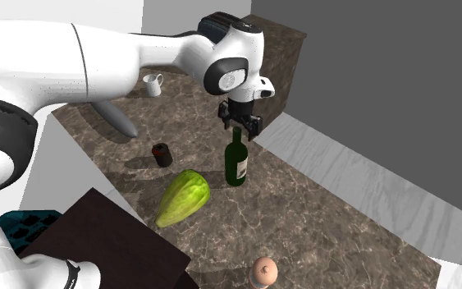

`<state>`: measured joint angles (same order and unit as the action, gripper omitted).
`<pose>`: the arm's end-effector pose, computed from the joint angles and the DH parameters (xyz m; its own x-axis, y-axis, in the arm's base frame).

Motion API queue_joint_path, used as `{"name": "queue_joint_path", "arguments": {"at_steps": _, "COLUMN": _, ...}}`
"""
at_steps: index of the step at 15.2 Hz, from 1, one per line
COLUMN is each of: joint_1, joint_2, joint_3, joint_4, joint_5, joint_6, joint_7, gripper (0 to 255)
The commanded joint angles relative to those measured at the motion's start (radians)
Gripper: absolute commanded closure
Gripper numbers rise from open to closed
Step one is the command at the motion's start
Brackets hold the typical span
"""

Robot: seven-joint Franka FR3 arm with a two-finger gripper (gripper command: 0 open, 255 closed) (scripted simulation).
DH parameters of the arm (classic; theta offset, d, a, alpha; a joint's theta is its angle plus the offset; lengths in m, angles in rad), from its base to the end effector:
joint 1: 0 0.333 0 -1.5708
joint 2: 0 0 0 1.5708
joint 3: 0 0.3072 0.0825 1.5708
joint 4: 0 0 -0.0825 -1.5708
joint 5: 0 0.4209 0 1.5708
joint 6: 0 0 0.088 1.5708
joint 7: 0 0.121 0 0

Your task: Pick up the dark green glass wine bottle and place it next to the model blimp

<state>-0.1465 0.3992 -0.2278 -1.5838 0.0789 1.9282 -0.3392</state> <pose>0.6548 -0.2336 0.3713 0.9977 -0.0489 -0.0465 -0.0490 -0.9988 -0.0002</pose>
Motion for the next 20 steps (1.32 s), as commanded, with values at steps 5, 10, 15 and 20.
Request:
{"name": "queue_joint_path", "arguments": {"at_steps": 5, "joint_1": 0.0, "joint_2": 0.0, "joint_3": 0.0, "joint_4": 0.0, "joint_5": 0.0, "joint_6": 0.001, "joint_7": 0.0, "gripper": 255}}
{"name": "queue_joint_path", "arguments": {"at_steps": 10, "joint_1": 0.0, "joint_2": 0.0, "joint_3": 0.0, "joint_4": -0.001, "joint_5": 0.0, "joint_6": 0.001, "joint_7": 0.0, "gripper": 255}}
{"name": "queue_joint_path", "arguments": {"at_steps": 15, "joint_1": 0.0, "joint_2": -0.01, "joint_3": -0.001, "joint_4": 0.026, "joint_5": -0.003, "joint_6": -0.035, "joint_7": 0.002, "gripper": 255}}
{"name": "queue_joint_path", "arguments": {"at_steps": 20, "joint_1": -0.001, "joint_2": -0.021, "joint_3": -0.003, "joint_4": 0.077, "joint_5": -0.006, "joint_6": -0.097, "joint_7": 0.004, "gripper": 255}}
